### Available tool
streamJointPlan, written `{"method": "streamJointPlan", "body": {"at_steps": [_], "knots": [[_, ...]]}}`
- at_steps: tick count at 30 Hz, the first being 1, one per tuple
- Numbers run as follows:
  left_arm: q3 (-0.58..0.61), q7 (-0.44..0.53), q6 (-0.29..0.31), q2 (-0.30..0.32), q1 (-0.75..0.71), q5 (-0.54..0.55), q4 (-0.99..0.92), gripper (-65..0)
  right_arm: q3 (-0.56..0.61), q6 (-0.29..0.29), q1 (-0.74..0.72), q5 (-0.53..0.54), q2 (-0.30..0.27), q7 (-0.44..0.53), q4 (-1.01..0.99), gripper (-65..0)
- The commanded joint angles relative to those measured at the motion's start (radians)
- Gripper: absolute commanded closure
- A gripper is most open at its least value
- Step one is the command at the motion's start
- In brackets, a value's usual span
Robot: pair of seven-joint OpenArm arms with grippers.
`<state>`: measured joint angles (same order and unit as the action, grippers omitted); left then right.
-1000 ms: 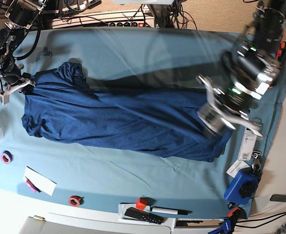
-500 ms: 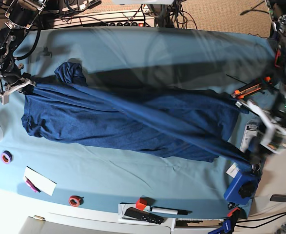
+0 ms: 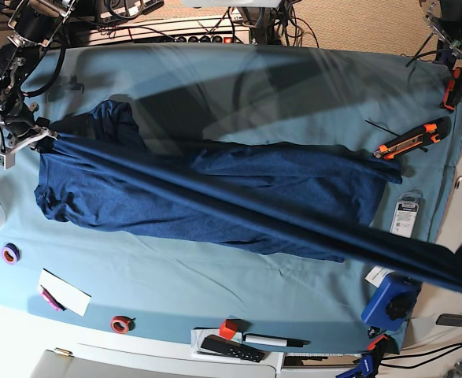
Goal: Layout the t-shirt on the table in an organized manner, then fold the t-shirt properly
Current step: 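Lower the fabric onto the t-shirt and open the left gripper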
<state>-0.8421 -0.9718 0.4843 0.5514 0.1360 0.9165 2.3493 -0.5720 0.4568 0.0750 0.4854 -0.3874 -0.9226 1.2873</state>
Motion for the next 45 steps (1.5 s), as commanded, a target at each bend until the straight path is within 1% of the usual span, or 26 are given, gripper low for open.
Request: {"method": "streamJointPlan", "body": {"at_steps": [1, 4, 6, 8, 10, 12, 15, 18, 21, 23, 24, 28, 33, 36, 38, 41, 44, 45], "knots": [[-0.007, 0.009, -0.011, 0.016, 0.013, 0.027, 0.007, 0.0, 0.008, -0.027, 0.019, -0.09, 0.008, -0.116, -0.031, -10.4], [-0.006, -0.016, -0.008, 0.011, 0.011, 0.083, 0.007, 0.0, 0.008, -0.027, 0.019, -0.089, 0.008, -0.116, -0.031, -10.4], [-0.004, -0.018, 0.02, 0.011, 0.01, 0.103, 0.007, 0.0, 0.008, -0.027, 0.019, -0.089, 0.008, -0.116, -0.031, -10.4], [0.01, -0.018, 0.023, 0.011, 0.011, 0.124, 0.007, 0.0, 0.008, -0.027, 0.019, -0.09, 0.008, -0.116, -0.031, -10.4], [0.05, -0.015, 0.031, 0.011, 0.011, 0.124, 0.007, 0.0, 0.008, -0.027, 0.019, -0.09, 0.008, -0.116, -0.031, -10.4], [0.117, -0.014, 0.038, 0.01, 0.011, 0.115, 0.007, 0.0, 0.008, -0.027, 0.019, -0.089, 0.008, -0.116, -0.031, -10.4], [0.247, 0.035, 0.035, 0.002, 0.011, 0.025, 0.007, 0.0, 0.008, -0.027, 0.019, -0.09, 0.008, -0.116, -0.031, -10.4], [0.38, 0.129, 0.002, -0.005, 0.011, -0.109, 0.004, 0.0, 0.008, -0.027, 0.019, -0.09, 0.008, -0.117, -0.031, -10.4], [0.485, 0.229, -0.029, -0.005, 0.014, -0.259, -0.08, 0.0, 0.008, -0.027, 0.019, -0.09, 0.008, -0.117, -0.031, -10.4], [0.539, 0.265, -0.044, -0.005, 0.023, -0.338, -0.145, 0.0, 0.008, -0.027, 0.019, -0.09, 0.007, -0.117, -0.031, -10.4], [0.561, 0.266, -0.046, -0.005, 0.032, -0.361, -0.179, 0.0, 0.008, -0.027, 0.019, -0.09, 0.008, -0.117, -0.031, -10.4], [0.612, 0.266, -0.046, -0.005, 0.076, -0.407, -0.313, 0.0, 0.008, -0.027, 0.019, -0.09, 0.008, -0.117, -0.031, -10.4], [0.614, 0.248, -0.045, -0.005, 0.109, -0.408, -0.431, 0.0, 0.008, -0.027, 0.019, -0.09, 0.008, -0.116, -0.031, -10.4], [0.614, 0.227, -0.029, -0.005, 0.11, -0.407, -0.463, 0.0, 0.008, -0.027, 0.019, -0.09, 0.007, -0.116, -0.031, -10.4], [0.614, 0.183, -0.011, -0.005, 0.11, -0.394, -0.467, 0.0, 0.008, -0.027, 0.019, -0.09, 0.008, -0.116, -0.031, -10.4], [0.614, 0.104, -0.006, -0.005, 0.11, -0.346, -0.467, 0.0, 0.008, -0.027, 0.019, -0.09, 0.008, -0.116, -0.031, -10.4], [0.614, 0.033, 0.063, -0.005, 0.107, -0.32, -0.467, 0.0, 0.008, -0.027, 0.019, -0.09, 0.008, -0.116, -0.031, -10.4], [0.614, 0.011, 0.071, -0.005, 0.103, -0.309, -0.467, 0.0, 0.008, -0.027, 0.019, -0.09, 0.008, -0.116, -0.031, -10.4]]}}
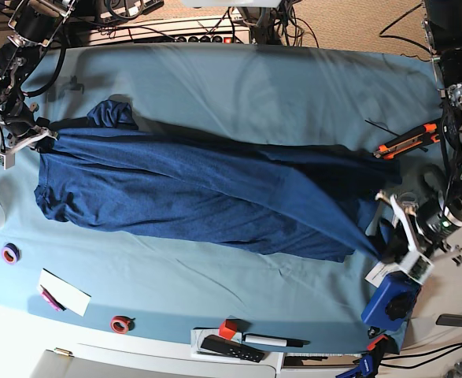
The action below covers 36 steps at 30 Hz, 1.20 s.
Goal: Layout the t-shirt on the table in an organized manner, then fold the t-shirt properly
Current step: 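Lower the fabric onto the t-shirt and open the left gripper, then release the t-shirt end from the right gripper and raise it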
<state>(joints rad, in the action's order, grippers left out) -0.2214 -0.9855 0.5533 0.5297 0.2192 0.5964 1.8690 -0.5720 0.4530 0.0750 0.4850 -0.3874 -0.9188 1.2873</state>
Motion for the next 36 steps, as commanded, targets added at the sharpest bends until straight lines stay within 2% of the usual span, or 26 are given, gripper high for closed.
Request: {"method": "streamJointPlan", "body": {"at_steps": [1, 11, 15, 18, 20, 29, 31, 34, 36], "knots": [[-0.007, 0.008, 0.014, 0.017, 0.017, 0.016, 0.014, 0.0, 0.008, -0.023, 0.019, -0.089, 0.007, -0.12, -0.031, -10.4], [-0.007, -0.002, 0.034, 0.019, -0.037, 0.018, 0.014, 0.0, 0.008, -0.023, 0.018, -0.089, 0.007, -0.12, -0.031, -10.4], [-0.007, -0.002, 0.035, 0.019, -0.039, 0.057, 0.014, 0.0, 0.008, -0.023, 0.011, -0.089, 0.007, -0.12, -0.031, -10.4], [-0.007, -0.002, 0.035, 0.019, -0.039, 0.068, 0.014, -14.1, 0.008, -0.023, 0.005, -0.089, 0.008, -0.12, -0.031, -10.4], [-0.007, -0.003, 0.035, 0.019, -0.039, 0.071, 0.014, -18.9, 0.008, -0.023, 0.005, -0.089, 0.007, -0.12, -0.031, -10.4], [-0.007, -0.004, 0.034, 0.019, -0.04, 0.078, 0.014, -19.5, 0.008, -0.023, 0.005, -0.089, 0.006, -0.127, -0.031, -10.5], [-0.007, -0.029, 0.023, 0.019, -0.04, 0.116, 0.014, -23.5, 0.008, -0.019, 0.002, -0.073, -0.002, -0.145, -0.031, -10.5], [-0.007, -0.044, 0.024, 0.019, -0.045, 0.141, 0.014, -31.0, -0.003, 0.03, 0.002, 0.035, -0.032, -0.192, -0.009, -12.5], [-0.011, -0.042, 0.024, 0.024, -0.051, 0.14, 0.014, -31.6, -0.038, 0.057, 0.003, 0.136, -0.051, -0.232, 0.028, -17.3]]}}
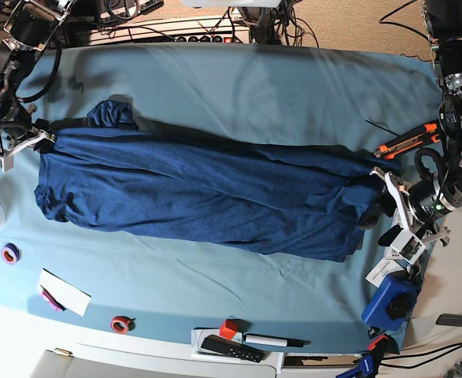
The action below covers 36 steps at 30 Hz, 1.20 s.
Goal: Layout the t-shirt on the table in an organized manner, then fold the t-shirt properly
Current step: 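Release the t-shirt end from the right gripper and raise it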
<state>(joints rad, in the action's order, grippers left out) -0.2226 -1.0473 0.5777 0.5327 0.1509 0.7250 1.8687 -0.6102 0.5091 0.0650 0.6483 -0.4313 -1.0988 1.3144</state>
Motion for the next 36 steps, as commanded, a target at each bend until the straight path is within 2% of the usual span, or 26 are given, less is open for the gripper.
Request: {"method": "streamJointPlan", "body": {"at_steps": [1, 3, 7, 10, 13, 17, 22, 24, 27, 30, 34, 36], "knots": [[-0.011, 0.024, 0.0, 0.028, 0.015, 0.006, 0.014, -31.6, -0.026, 0.016, 0.012, 0.026, -0.013, -0.073, 0.023, -20.0], [-0.011, 0.045, 0.0, 0.056, 0.015, -0.016, 0.014, -31.6, -0.093, 0.04, 0.013, 0.128, -0.014, -0.106, 0.074, -22.9], [-0.011, 0.106, -0.028, 0.142, 0.015, -0.08, 0.014, -31.6, -0.229, 0.085, 0.013, 0.342, -0.011, -0.208, 0.145, -23.1], [-0.011, 0.113, -0.046, 0.195, 0.015, -0.082, 0.014, -31.6, -0.322, 0.127, 0.016, 0.53, -0.008, -0.297, 0.152, -23.0], [-0.011, 0.113, -0.045, 0.225, 0.012, -0.082, 0.014, -31.6, -0.395, 0.135, 0.039, 0.72, -0.006, -0.297, 0.152, -23.1], [-0.011, 0.113, -0.04, 0.238, 0.012, -0.085, 0.014, -31.6, -0.447, 0.14, 0.102, 0.835, 0.045, -0.297, 0.152, -23.0], [-0.011, 0.113, -0.034, 0.238, 0.012, -0.087, 0.014, -31.6, -0.488, 0.158, 0.157, 0.835, 0.177, -0.297, 0.151, -23.0], [-0.011, 0.113, -0.034, 0.238, 0.012, -0.086, 0.014, -31.6, -0.527, 0.126, 0.15, 0.827, 0.238, -0.297, 0.151, -23.0], [-0.011, 0.113, -0.034, 0.238, 0.012, -0.086, 0.014, -31.6, -0.581, 0.089, 0.129, 0.706, 0.313, -0.254, 0.151, -23.0], [-0.011, 0.113, -0.034, 0.238, 0.012, -0.086, 0.014, -31.6, -0.584, 0.04, 0.114, 0.624, 0.349, -0.192, 0.151, -23.0], [-0.011, 0.113, -0.034, 0.238, 0.012, -0.086, 0.014, -31.6, -0.581, -0.05, 0.079, 0.508, 0.366, -0.129, 0.151, -23.0], [-0.011, 0.113, -0.034, 0.238, 0.012, -0.086, 0.014, -31.6, -0.581, -0.069, 0.055, 0.461, 0.368, -0.11, 0.151, -23.0]]}}
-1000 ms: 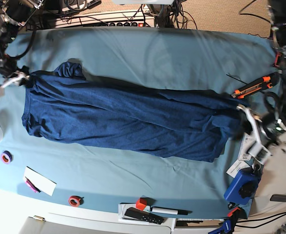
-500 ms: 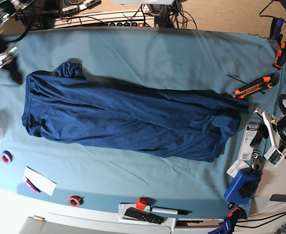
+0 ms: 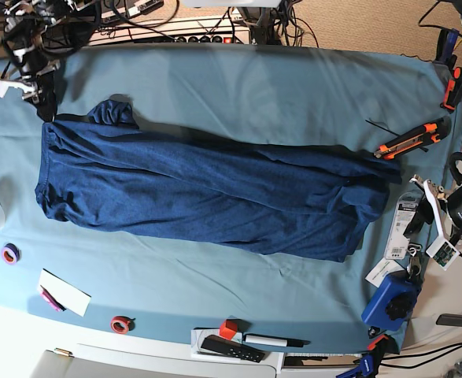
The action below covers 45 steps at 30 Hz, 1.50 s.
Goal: Layout the t-shirt on the table in an organized manner, then fold the t-shirt properly
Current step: 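Release the t-shirt end from the right gripper and raise it, then lower the right gripper onto the t-shirt end and grasp the fabric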
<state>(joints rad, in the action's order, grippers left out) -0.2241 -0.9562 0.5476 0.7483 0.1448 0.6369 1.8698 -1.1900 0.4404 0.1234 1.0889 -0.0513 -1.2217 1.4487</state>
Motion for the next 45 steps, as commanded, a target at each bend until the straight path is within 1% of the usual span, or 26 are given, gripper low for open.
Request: {"method": "streamJointPlan", "body": {"at_steps": [1, 3, 8, 16, 18, 20, 22, 24, 27, 30, 33, 35, 37, 42, 44, 45], "knots": [[-0.01, 0.022, -0.004, 0.023, 0.018, 0.002, 0.013, -31.6, -0.001, -0.008, -0.016, 0.005, -0.013, 0.018, 0.016, -23.0], [-0.01, 0.021, -0.004, 0.023, 0.018, 0.003, 0.013, -31.6, 0.0, -0.012, -0.038, -0.014, -0.012, 0.027, 0.016, -23.0], [-0.01, 0.021, -0.004, 0.023, 0.018, 0.003, 0.013, -31.6, 0.008, -0.011, -0.071, -0.017, -0.013, 0.027, 0.016, -23.0], [-0.01, 0.021, -0.004, 0.022, 0.018, 0.003, 0.013, -31.6, 0.105, -0.011, -0.074, -0.017, -0.012, 0.022, 0.016, -23.0], [-0.01, 0.021, -0.004, 0.023, 0.018, 0.002, 0.013, -31.6, 0.098, -0.011, -0.073, -0.017, -0.012, 0.014, 0.016, -23.0], [-0.01, 0.021, -0.004, 0.023, 0.018, 0.002, 0.013, -31.6, 0.067, -0.009, -0.073, -0.012, -0.012, 0.002, 0.016, -23.0], [-0.01, 0.021, -0.004, 0.022, 0.014, 0.003, 0.013, -31.6, 0.031, 0.013, -0.069, 0.021, -0.012, -0.013, 0.016, -23.0], [-0.01, 0.022, -0.003, 0.023, 0.006, 0.003, 0.013, -31.6, 0.008, 0.016, -0.059, 0.034, -0.012, -0.021, 0.016, -23.0], [-0.01, 0.022, 0.003, 0.022, 0.002, 0.003, 0.013, -31.6, 0.002, 0.015, -0.029, 0.037, -0.01, -0.031, 0.016, -23.0], [-0.01, 0.022, 0.004, 0.022, 0.002, 0.003, 0.013, -31.6, 0.003, 0.012, -0.009, 0.041, 0.005, -0.027, 0.016, -23.0], [-0.01, 0.022, 0.004, 0.023, 0.002, 0.003, 0.013, -31.6, 0.013, 0.005, -0.013, 0.039, 0.023, -0.018, 0.016, -23.0], [-0.01, 0.022, 0.004, 0.023, 0.003, 0.007, 0.013, -31.6, 0.029, -0.01, -0.02, 0.023, 0.027, -0.014, 0.016, -23.0], [-0.01, 0.022, 0.004, 0.023, 0.002, 0.01, 0.013, -31.6, 0.051, -0.035, -0.032, -0.016, 0.026, 0.0, 0.016, -23.0], [-0.01, 0.022, 0.003, 0.023, 0.002, 0.01, 0.013, -31.6, 0.111, -0.101, -0.072, -0.114, 0.026, 0.002, 0.016, -23.0], [-0.01, 0.021, 0.003, 0.023, 0.002, 0.01, 0.013, -31.6, 0.14, -0.103, -0.077, -0.141, 0.026, -0.001, 0.016, -23.0], [-0.01, 0.021, 0.003, 0.023, 0.002, 0.01, 0.013, -31.6, 0.154, -0.094, -0.076, -0.144, 0.026, -0.006, 0.016, -23.0]]}}
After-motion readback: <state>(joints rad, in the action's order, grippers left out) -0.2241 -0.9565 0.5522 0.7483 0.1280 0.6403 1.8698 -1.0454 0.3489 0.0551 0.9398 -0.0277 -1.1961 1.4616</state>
